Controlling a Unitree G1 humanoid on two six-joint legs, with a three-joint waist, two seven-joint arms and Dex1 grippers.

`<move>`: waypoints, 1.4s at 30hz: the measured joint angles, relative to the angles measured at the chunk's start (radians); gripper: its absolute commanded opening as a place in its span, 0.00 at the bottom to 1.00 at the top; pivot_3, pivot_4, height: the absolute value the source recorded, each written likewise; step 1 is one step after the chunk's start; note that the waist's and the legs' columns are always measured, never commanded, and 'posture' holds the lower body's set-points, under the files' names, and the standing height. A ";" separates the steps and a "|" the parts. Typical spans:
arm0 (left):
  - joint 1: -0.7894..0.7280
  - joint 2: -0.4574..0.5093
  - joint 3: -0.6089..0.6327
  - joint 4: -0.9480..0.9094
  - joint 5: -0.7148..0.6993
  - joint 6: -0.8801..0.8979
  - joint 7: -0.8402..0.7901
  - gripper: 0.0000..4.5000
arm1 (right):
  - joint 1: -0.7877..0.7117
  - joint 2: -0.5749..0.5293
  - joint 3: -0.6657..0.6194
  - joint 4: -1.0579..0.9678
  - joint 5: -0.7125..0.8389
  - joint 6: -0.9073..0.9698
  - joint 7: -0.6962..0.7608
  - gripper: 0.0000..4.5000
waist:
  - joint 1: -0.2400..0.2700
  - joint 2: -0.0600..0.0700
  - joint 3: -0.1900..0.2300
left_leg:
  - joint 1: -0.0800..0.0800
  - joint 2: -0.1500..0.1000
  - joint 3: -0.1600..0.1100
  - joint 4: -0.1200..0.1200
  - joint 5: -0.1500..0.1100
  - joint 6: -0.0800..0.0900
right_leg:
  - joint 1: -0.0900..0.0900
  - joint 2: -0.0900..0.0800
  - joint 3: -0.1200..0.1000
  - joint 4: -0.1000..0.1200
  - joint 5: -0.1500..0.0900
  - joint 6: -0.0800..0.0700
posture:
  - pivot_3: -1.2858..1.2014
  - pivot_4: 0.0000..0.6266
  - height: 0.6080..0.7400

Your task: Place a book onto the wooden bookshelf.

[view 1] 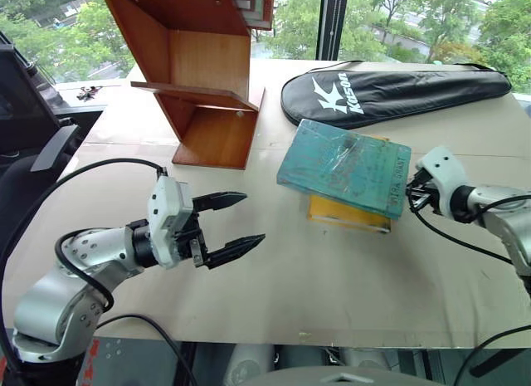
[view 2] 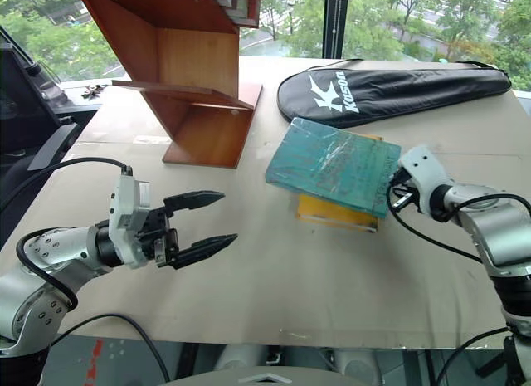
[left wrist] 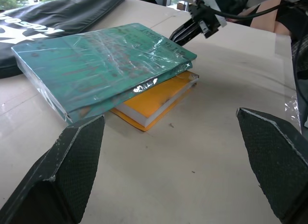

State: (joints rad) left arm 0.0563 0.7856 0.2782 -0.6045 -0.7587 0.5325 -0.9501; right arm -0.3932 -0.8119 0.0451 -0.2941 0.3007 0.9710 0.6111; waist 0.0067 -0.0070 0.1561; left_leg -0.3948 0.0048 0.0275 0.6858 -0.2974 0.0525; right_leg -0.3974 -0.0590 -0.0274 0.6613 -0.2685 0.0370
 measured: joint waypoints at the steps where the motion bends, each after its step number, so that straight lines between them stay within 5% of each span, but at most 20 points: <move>1: 0.006 0.000 0.002 0.000 0.000 0.000 0.002 1.00 | -0.002 0.004 0.002 -0.015 0.004 0.003 0.003 0.01 | 0.001 0.000 0.000 | 0.000 0.000 0.000 0.000 0.000 0.000 | 0.000 0.000 0.000 0.000 0.000 0.000 | 0.52 0.24 1.00; 12: 0.022 -0.058 -0.014 0.014 0.006 0.068 0.158 1.00 | 0.031 0.040 0.008 -0.179 0.063 0.022 0.026 0.01 | 0.010 0.000 0.000 | -0.001 0.000 -0.002 0.000 0.000 0.000 | 0.000 -0.001 -0.001 0.000 0.000 0.000 | 0.52 0.24 1.00; 15: -0.030 -0.125 -0.039 0.059 -0.054 0.188 0.277 1.00 | 0.179 0.016 -0.086 -0.235 0.078 -0.092 0.088 0.20 | 0.018 0.000 0.000 | -0.002 -0.001 -0.004 0.001 0.000 0.000 | 0.000 -0.001 -0.002 -0.001 0.000 0.001 | 0.52 0.24 1.00; 23: -0.247 -0.493 -0.006 0.400 -0.557 0.507 0.827 1.00 | 0.616 0.154 -0.501 -0.377 0.263 -0.463 0.314 0.99 | 0.013 -0.003 -0.002 | 0.001 -0.002 -0.007 0.003 0.000 0.001 | 0.005 0.001 -0.001 0.002 0.000 0.001 | 0.52 0.24 1.00; 29: -0.394 -0.661 0.048 0.660 -0.829 0.466 1.160 1.00 | 0.694 0.192 -0.542 -0.477 0.292 -0.568 0.300 1.00 | 0.008 -0.005 -0.002 | 0.015 -0.002 -0.007 0.002 -0.001 0.002 | 0.018 0.002 0.000 0.002 0.001 0.000 | 0.52 0.24 1.00; 38: -0.573 -0.811 0.060 0.910 -0.745 0.361 1.163 1.00 | 0.783 0.209 -0.535 -0.587 0.343 -0.586 0.215 1.00 | 0.028 -0.003 -0.007 | 0.016 -0.004 -0.007 0.002 0.001 -0.001 | 0.020 0.007 0.000 0.001 0.001 0.000 | 0.52 0.24 1.00; 42: -0.649 -0.815 0.043 1.029 -0.656 0.367 1.060 0.74 | 0.789 0.209 -0.521 -0.602 0.331 -0.595 0.187 1.00 | 0.034 -0.002 -0.008 | 0.016 -0.004 -0.007 0.002 0.001 -0.001 | 0.020 0.007 0.000 0.001 0.000 0.000 | 0.52 0.24 1.00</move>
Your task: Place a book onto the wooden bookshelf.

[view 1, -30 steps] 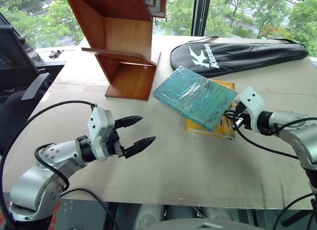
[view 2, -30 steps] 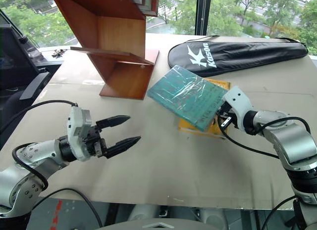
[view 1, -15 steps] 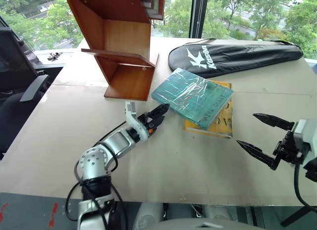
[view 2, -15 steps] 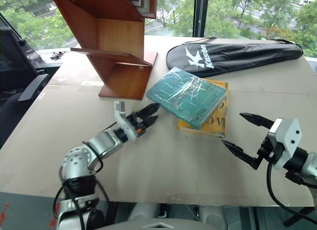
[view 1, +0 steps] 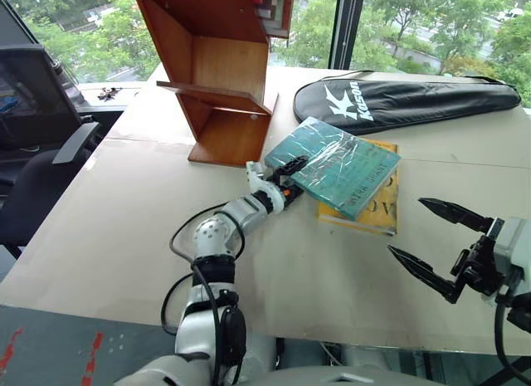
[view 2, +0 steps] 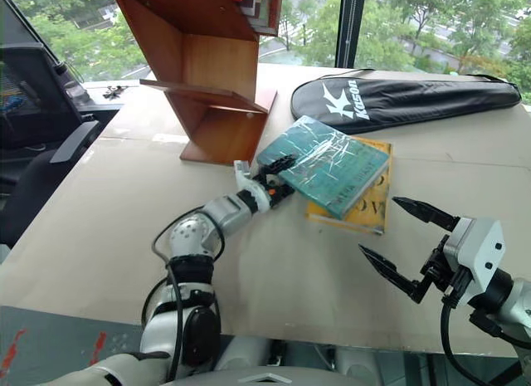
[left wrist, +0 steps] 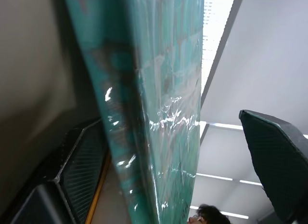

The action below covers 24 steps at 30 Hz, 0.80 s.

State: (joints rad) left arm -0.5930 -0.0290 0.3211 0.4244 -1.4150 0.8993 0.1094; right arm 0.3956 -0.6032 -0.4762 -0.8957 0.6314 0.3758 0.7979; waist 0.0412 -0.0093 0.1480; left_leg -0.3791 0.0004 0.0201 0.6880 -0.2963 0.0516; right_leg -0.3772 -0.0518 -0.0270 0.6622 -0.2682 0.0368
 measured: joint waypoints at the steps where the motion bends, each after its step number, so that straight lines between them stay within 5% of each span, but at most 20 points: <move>1: -0.017 0.000 -0.003 0.028 0.019 0.011 -0.030 0.65 | 0.000 0.000 0.009 0.000 -0.005 -0.004 -0.006 1.00 | 0.000 0.000 0.000 | 0.000 0.000 0.000 0.000 0.000 0.000 | 0.000 0.000 0.000 0.000 0.000 0.000 | 0.52 0.24 1.00; 7: -0.044 0.003 0.023 0.072 0.057 0.078 -0.101 0.01 | -0.043 -0.016 0.047 0.012 -0.026 -0.012 -0.035 1.00 | -0.004 0.001 0.000 | 0.000 0.000 0.000 0.000 0.000 0.000 | 0.000 -0.001 0.000 0.000 0.000 0.000 | 0.52 0.24 1.00; 15: 0.166 0.129 0.033 -0.252 -0.106 0.297 -0.028 0.01 | -0.130 -0.045 0.076 0.127 -0.024 -0.033 -0.007 1.00 | -0.032 -0.003 0.003 | -0.002 0.003 -0.001 -0.003 0.001 -0.002 | -0.004 -0.004 0.002 -0.002 0.000 0.000 | 0.52 0.24 1.00; 20: 0.271 0.518 -0.007 -0.757 -0.113 0.380 -0.154 0.01 | -0.209 -0.088 0.065 0.256 0.000 -0.053 0.054 1.00 | -0.030 -0.004 0.005 | -0.001 0.003 -0.002 -0.005 0.002 -0.005 | -0.004 -0.004 0.002 -0.002 -0.001 -0.002 | 0.52 0.24 1.00; 24: 0.293 0.861 -0.011 -1.098 0.169 0.198 -0.471 0.01 | -0.285 -0.123 0.068 0.387 0.005 -0.081 0.119 1.00 | -0.025 -0.001 0.005 | 0.001 0.002 0.000 -0.006 0.002 -0.005 | -0.002 -0.006 0.002 -0.005 -0.003 -0.006 | 0.52 0.24 1.00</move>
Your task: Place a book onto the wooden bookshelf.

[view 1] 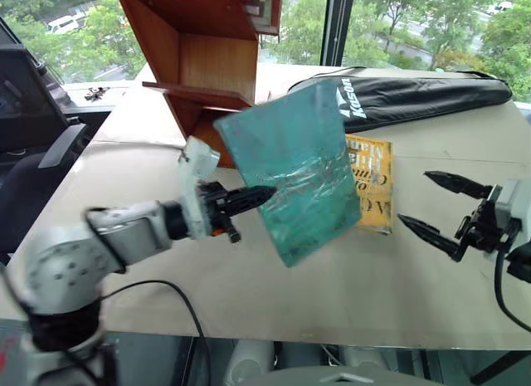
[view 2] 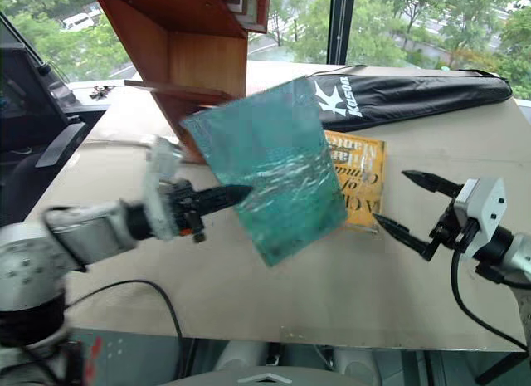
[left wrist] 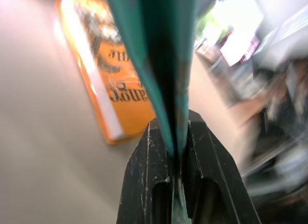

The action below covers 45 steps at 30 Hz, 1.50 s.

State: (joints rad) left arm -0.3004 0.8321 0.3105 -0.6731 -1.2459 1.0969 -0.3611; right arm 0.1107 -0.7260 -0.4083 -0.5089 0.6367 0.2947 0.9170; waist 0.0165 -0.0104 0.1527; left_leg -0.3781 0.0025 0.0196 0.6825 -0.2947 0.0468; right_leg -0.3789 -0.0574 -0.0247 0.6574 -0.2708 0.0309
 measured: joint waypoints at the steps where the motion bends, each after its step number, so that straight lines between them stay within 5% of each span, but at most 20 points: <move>1: 0.008 0.119 -0.008 -0.033 0.138 -0.104 -0.096 0.01 | -0.028 -0.005 0.004 0.047 -0.003 -0.011 0.018 1.00 | -0.001 0.000 0.002 | -0.001 0.000 0.000 -0.001 0.000 0.000 | -0.001 0.001 0.000 -0.001 0.000 -0.001 | 0.52 0.24 1.00; 4: -0.040 0.301 -0.020 -0.008 0.412 -0.325 -0.268 0.01 | -0.085 -0.013 0.017 0.127 -0.011 -0.022 0.036 1.00 | 0.000 0.003 0.005 | -0.002 0.000 0.001 -0.003 0.001 0.000 | -0.002 0.002 0.000 -0.002 0.000 -0.002 | 0.52 0.24 1.00; 8: -0.336 0.463 -0.134 0.110 0.682 -0.605 -0.444 0.01 | -0.154 -0.017 0.047 0.169 -0.017 -0.029 0.054 1.00 | 0.004 0.003 0.009 | -0.005 0.000 0.001 -0.003 0.000 0.000 | -0.005 0.003 0.000 -0.004 0.001 -0.001 | 0.52 0.24 1.00; 14: -0.769 0.416 -0.388 0.364 0.927 -0.712 -0.582 0.01 | -0.180 -0.005 0.085 0.180 -0.023 -0.037 0.057 1.00 | -0.001 0.003 0.010 | -0.016 0.000 0.002 0.000 0.000 0.002 | -0.015 0.009 0.000 0.000 0.000 0.007 | 0.52 0.24 1.00; 22: -0.882 0.463 -0.646 0.676 1.344 -0.875 -0.823 0.01 | -0.242 0.016 0.088 0.128 0.012 -0.035 0.020 1.00 | -0.017 0.000 0.014 | -0.021 0.000 0.005 0.001 0.000 0.002 | -0.025 0.011 0.004 0.005 0.000 0.008 | 0.52 0.24 1.00; 28: -0.983 0.360 -0.712 0.739 1.505 -0.871 -0.961 0.01 | -0.272 0.017 0.086 0.120 0.031 -0.037 0.014 1.00 | -0.002 -0.001 0.013 | -0.020 0.000 0.004 0.003 0.000 0.002 | -0.024 0.011 0.005 0.007 0.001 0.008 | 0.52 0.24 1.00; 33: -1.020 0.274 -0.716 0.794 1.599 -0.848 -1.008 0.01 | -0.287 0.017 0.081 0.164 0.031 -0.057 0.019 1.00 | -0.002 -0.001 0.013 | -0.017 0.000 0.004 0.006 0.000 0.002 | -0.024 0.011 0.007 0.014 0.001 0.008 | 0.52 0.24 1.00; 38: -0.983 0.165 -0.678 0.818 1.585 -0.696 -1.011 0.49 | -0.316 0.018 0.077 0.174 0.041 -0.074 0.022 1.00 | -0.005 -0.001 0.013 | -0.016 0.000 0.004 0.008 -0.002 0.005 | -0.024 0.011 0.008 0.020 0.001 0.007 | 0.52 0.24 1.00; 39: -0.975 0.156 -0.665 0.809 1.570 -0.660 -1.011 0.52 | -0.316 0.018 0.076 0.174 0.045 -0.074 0.023 1.00 | -0.008 -0.003 0.015 | -0.018 0.000 0.004 0.009 -0.001 0.004 | -0.026 0.011 0.008 0.021 0.001 0.007 | 0.52 0.24 1.00; 45: -0.885 0.252 -0.345 0.469 1.230 -0.147 -1.167 0.52 | -0.328 0.020 0.058 0.174 0.080 -0.075 0.032 1.00 | -0.038 -0.006 0.016 | -0.024 0.000 0.003 0.009 0.001 0.001 | -0.031 0.008 0.012 0.019 0.000 0.008 | 0.52 0.24 1.00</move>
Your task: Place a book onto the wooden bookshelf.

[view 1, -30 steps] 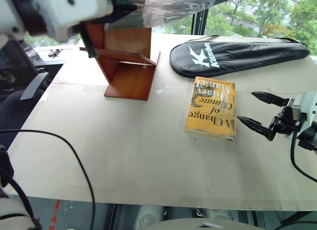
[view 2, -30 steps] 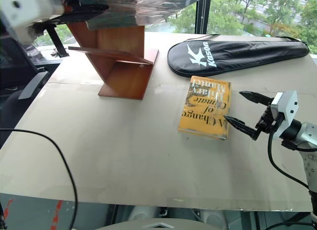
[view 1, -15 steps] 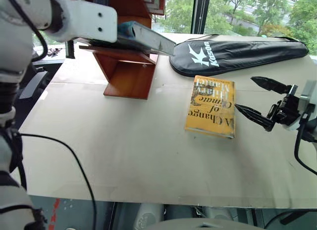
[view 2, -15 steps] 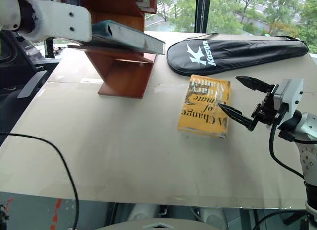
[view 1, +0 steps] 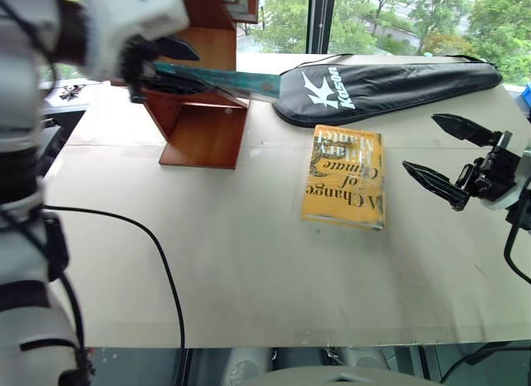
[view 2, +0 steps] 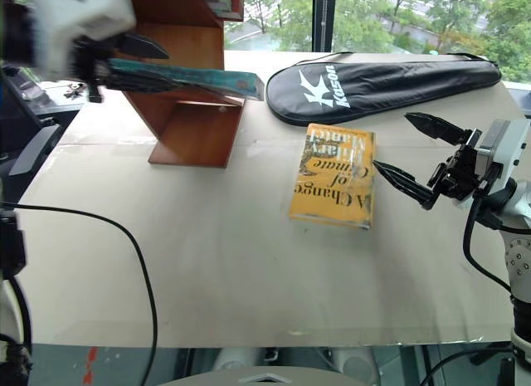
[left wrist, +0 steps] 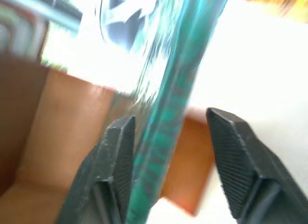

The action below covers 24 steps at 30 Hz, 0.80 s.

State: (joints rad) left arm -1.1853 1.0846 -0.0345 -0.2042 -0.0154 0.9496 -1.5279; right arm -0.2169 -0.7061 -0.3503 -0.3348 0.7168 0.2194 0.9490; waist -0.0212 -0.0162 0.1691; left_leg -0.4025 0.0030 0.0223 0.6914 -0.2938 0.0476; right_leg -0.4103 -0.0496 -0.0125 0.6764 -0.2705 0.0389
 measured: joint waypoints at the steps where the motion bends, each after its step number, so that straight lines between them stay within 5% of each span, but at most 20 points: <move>1: 0.032 0.015 0.057 -0.050 -0.047 0.065 -0.005 0.52 | -0.005 0.001 -0.001 0.001 0.001 0.000 0.000 1.00 | -0.001 0.000 0.000 | 0.001 0.000 0.000 -0.001 0.000 0.000 | 0.000 0.000 0.000 -0.001 0.000 0.000 | 0.52 0.24 1.00; 6: 0.307 -0.018 0.326 -0.287 -0.264 0.398 0.026 0.52 | -0.055 0.007 0.012 0.004 0.018 0.017 -0.001 1.00 | 0.007 0.000 0.000 | 0.002 0.000 -0.001 -0.003 0.000 0.000 | 0.001 0.000 0.002 -0.005 0.000 0.000 | 0.52 0.24 1.00; 9: 0.537 -0.284 0.520 -0.475 -0.333 0.434 0.140 0.52 | -0.108 0.009 0.028 0.020 0.036 0.034 -0.001 1.00 | 0.016 0.002 -0.001 | 0.007 -0.001 -0.002 -0.001 0.000 0.000 | 0.006 -0.003 0.001 -0.002 0.000 0.000 | 0.52 0.24 1.00; 13: 0.736 -0.510 0.542 -0.571 -0.343 0.319 0.357 0.52 | -0.154 0.008 0.030 0.030 0.056 0.058 -0.008 1.00 | 0.021 -0.007 0.001 | 0.007 -0.001 -0.005 0.005 0.000 0.000 | 0.007 -0.002 -0.001 0.002 0.002 -0.002 | 0.52 0.24 1.00; 17: 0.823 -0.583 0.526 -0.550 -0.339 0.140 0.480 0.52 | -0.160 0.008 0.030 0.030 0.068 0.078 -0.010 1.00 | 0.030 -0.002 -0.002 | 0.009 -0.001 -0.004 0.006 0.000 0.000 | 0.009 -0.004 -0.001 0.001 0.003 -0.003 | 0.52 0.24 1.00; 24: 1.150 -0.546 0.510 -0.405 -0.340 -0.203 0.489 0.52 | 0.044 -0.069 -0.050 -0.015 0.066 0.115 0.001 1.00 | 0.038 -0.002 -0.002 | 0.009 -0.001 -0.004 0.000 0.000 0.000 | 0.008 -0.005 -0.001 -0.003 0.002 -0.003 | 0.52 0.24 1.00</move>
State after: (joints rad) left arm -0.0348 0.5390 0.4756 -0.6088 -0.3552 0.7467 -1.0394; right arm -0.1733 -0.7751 -0.4002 -0.3503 0.7832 0.3340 0.9501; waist 0.0164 -0.0177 0.1671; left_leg -0.3938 0.0024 0.0181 0.6912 -0.2943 0.0472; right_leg -0.4022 -0.0545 -0.0139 0.6737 -0.2682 0.0356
